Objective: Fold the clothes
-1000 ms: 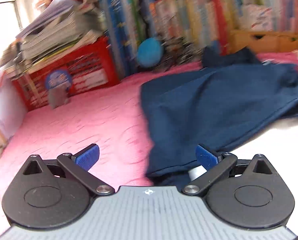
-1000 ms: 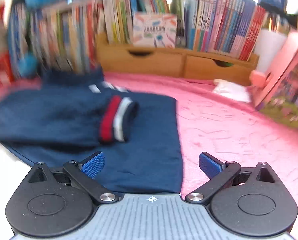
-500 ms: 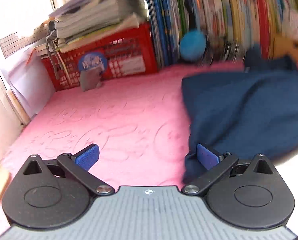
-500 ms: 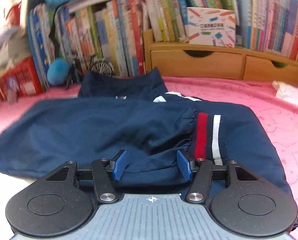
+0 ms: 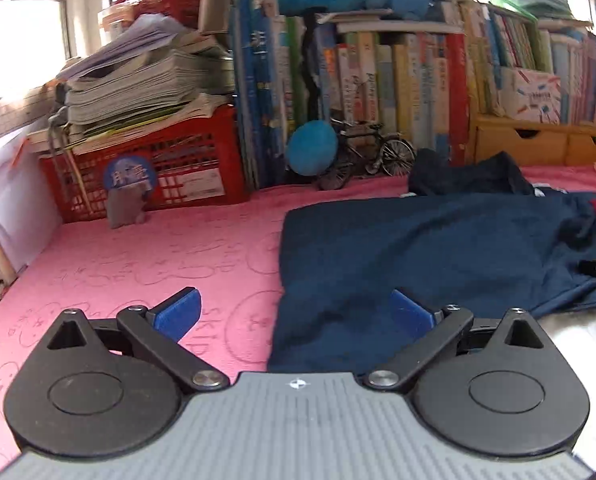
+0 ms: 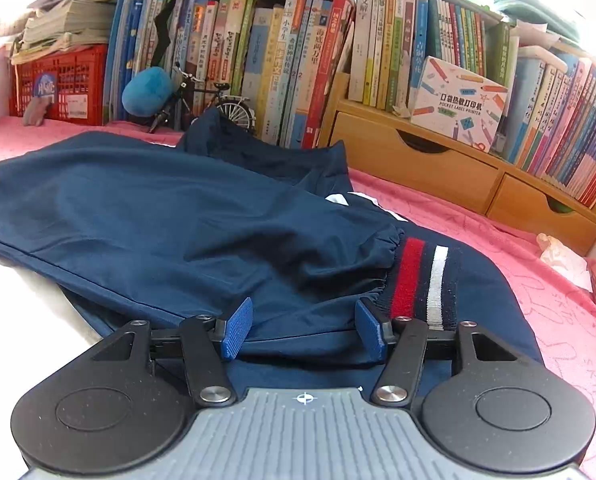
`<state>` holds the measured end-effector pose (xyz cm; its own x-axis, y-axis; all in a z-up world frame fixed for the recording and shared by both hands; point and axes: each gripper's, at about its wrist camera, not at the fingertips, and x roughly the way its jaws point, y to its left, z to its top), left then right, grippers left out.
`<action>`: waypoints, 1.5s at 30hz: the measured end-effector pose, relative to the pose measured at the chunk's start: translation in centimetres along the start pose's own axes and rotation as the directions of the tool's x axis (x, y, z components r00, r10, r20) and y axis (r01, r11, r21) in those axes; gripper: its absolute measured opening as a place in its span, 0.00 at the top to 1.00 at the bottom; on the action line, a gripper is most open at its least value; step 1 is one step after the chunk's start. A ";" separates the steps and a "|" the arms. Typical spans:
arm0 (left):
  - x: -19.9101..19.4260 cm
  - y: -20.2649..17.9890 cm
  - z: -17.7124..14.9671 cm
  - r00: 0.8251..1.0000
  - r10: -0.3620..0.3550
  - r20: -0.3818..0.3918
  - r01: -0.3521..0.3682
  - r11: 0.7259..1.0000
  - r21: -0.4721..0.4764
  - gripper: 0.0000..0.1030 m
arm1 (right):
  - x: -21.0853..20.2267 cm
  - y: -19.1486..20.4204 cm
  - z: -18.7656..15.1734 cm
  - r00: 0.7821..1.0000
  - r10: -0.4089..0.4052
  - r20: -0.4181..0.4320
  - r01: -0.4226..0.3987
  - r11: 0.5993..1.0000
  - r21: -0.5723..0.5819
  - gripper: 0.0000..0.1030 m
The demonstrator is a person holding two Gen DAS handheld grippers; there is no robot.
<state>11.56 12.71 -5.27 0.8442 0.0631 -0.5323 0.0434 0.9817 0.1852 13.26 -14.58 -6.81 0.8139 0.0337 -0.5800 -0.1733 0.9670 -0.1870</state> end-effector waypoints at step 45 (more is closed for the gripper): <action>-14.1 0.7 -15.7 0.995 -0.026 0.094 0.046 0.975 -0.219 0.00 | -19.7 -7.1 -20.2 0.946 -0.303 0.111 0.242 0.893 0.379 0.00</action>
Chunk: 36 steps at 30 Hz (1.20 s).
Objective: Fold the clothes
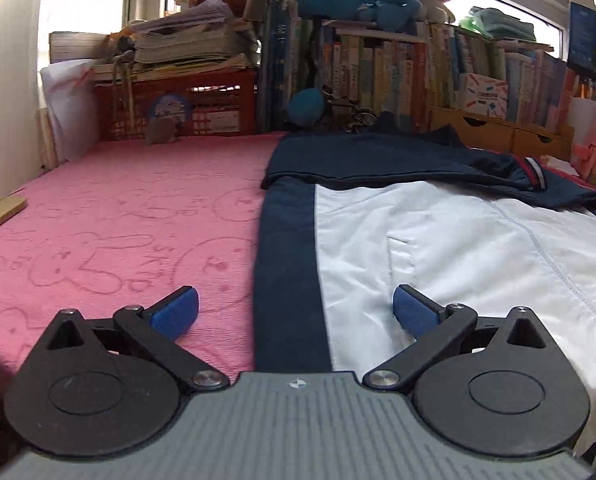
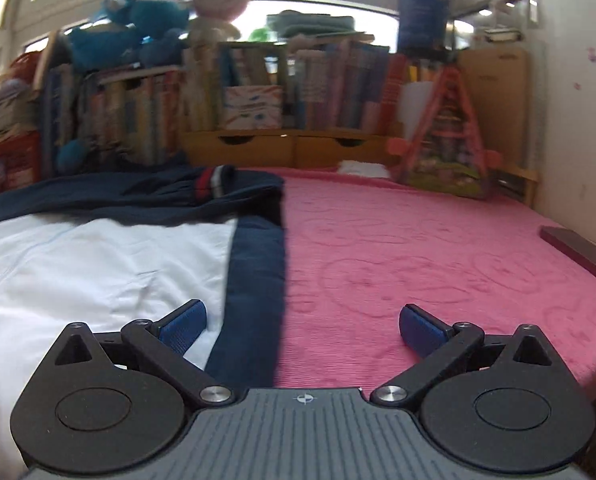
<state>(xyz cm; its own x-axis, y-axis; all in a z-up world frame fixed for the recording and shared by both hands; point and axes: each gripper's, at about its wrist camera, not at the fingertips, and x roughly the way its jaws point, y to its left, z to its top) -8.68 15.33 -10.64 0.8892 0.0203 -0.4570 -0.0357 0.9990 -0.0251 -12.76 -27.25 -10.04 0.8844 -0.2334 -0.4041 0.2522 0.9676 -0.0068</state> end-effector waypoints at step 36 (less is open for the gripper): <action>-2.7 6.5 -2.7 0.836 -0.493 -0.241 0.351 0.818 -0.456 0.00 | -3.7 -1.0 0.7 0.619 0.549 -0.562 -0.663 0.748 0.000 0.01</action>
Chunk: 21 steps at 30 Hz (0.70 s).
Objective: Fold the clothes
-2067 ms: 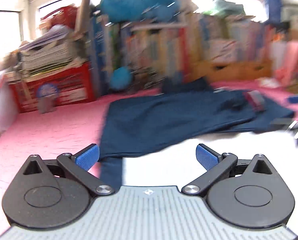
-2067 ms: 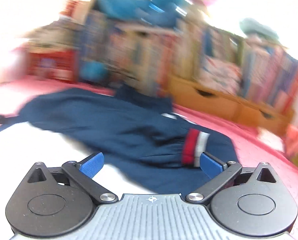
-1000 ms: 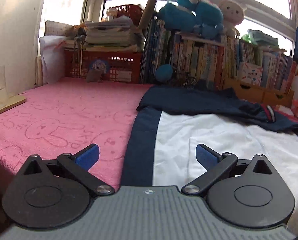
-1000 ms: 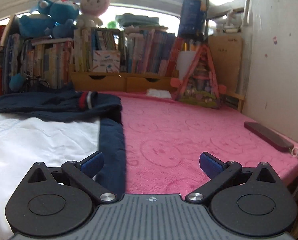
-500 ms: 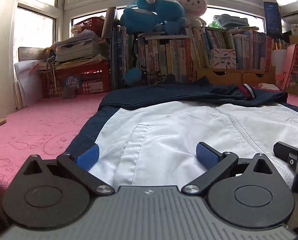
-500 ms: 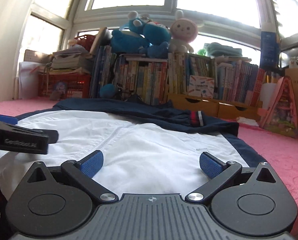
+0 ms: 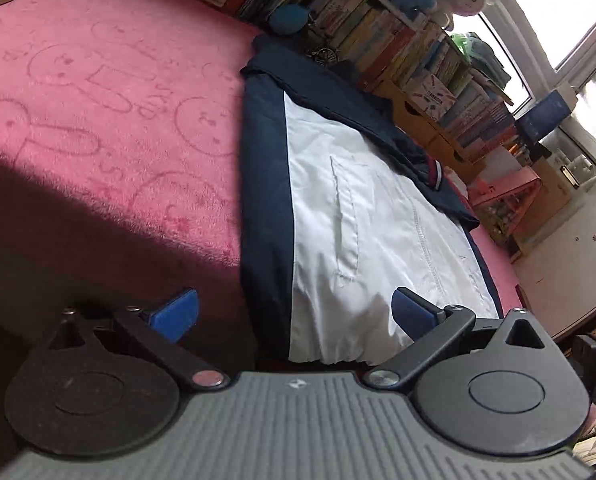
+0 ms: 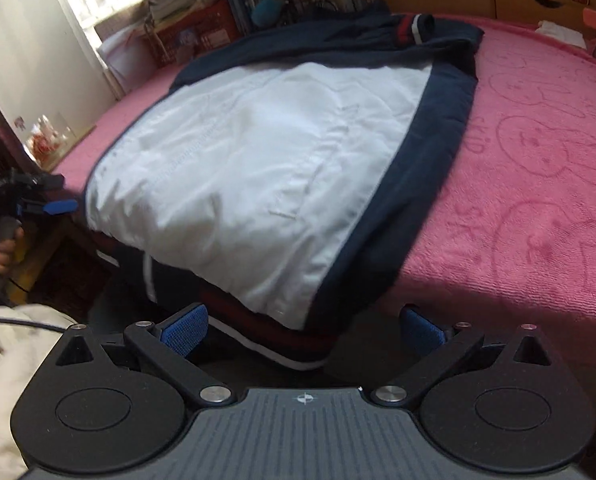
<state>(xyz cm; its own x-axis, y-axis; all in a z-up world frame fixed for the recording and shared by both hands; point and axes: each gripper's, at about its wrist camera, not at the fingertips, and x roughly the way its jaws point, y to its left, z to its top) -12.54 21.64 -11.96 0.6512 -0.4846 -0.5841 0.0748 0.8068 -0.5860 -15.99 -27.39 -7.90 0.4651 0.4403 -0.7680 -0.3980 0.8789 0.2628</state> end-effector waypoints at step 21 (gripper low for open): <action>-3.5 -0.7 2.2 0.969 0.155 0.195 -0.151 0.988 -0.032 0.00 | -3.5 2.3 6.9 0.880 0.424 0.215 -0.461 0.871 0.170 0.77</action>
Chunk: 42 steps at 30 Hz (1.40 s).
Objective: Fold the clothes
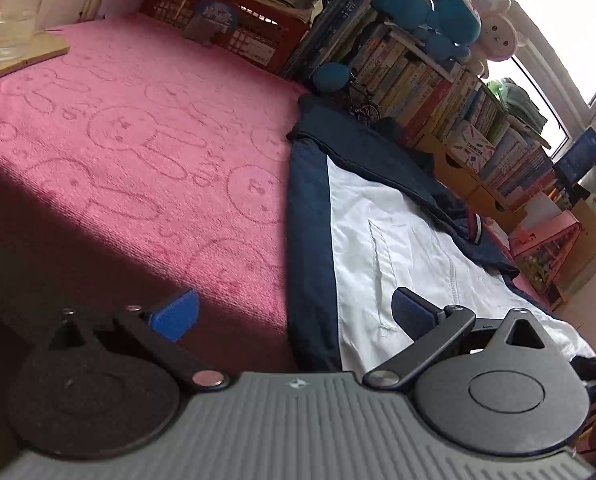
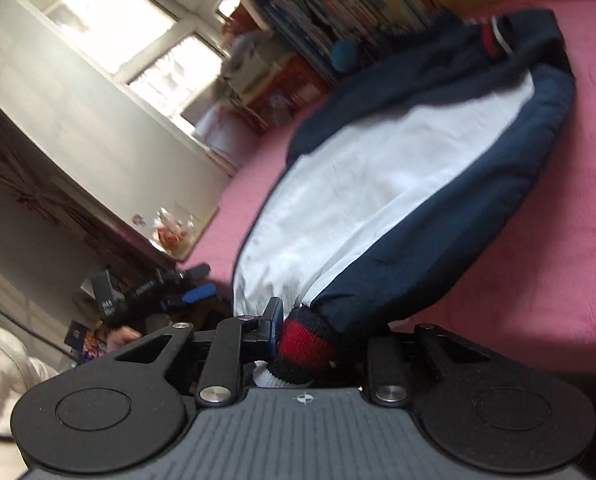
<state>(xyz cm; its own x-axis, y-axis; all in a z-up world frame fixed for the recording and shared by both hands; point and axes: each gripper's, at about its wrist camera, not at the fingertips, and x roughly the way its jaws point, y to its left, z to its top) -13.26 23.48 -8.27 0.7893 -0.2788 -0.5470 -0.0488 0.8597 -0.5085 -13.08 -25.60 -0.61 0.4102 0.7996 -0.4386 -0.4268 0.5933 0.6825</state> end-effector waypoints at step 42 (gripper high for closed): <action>14.1 -7.6 10.7 0.993 0.069 0.095 -0.100 0.921 0.377 0.00 | 9.0 -5.1 13.2 0.706 -0.607 0.364 0.707 0.573 -0.414 0.20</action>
<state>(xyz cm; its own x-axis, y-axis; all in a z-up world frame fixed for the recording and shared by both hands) 4.84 17.57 -4.99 0.8385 -0.1766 -0.5155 0.1069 0.9810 -0.1622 3.39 -22.66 -0.33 0.8424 0.1707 -0.5111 -0.2889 0.9437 -0.1609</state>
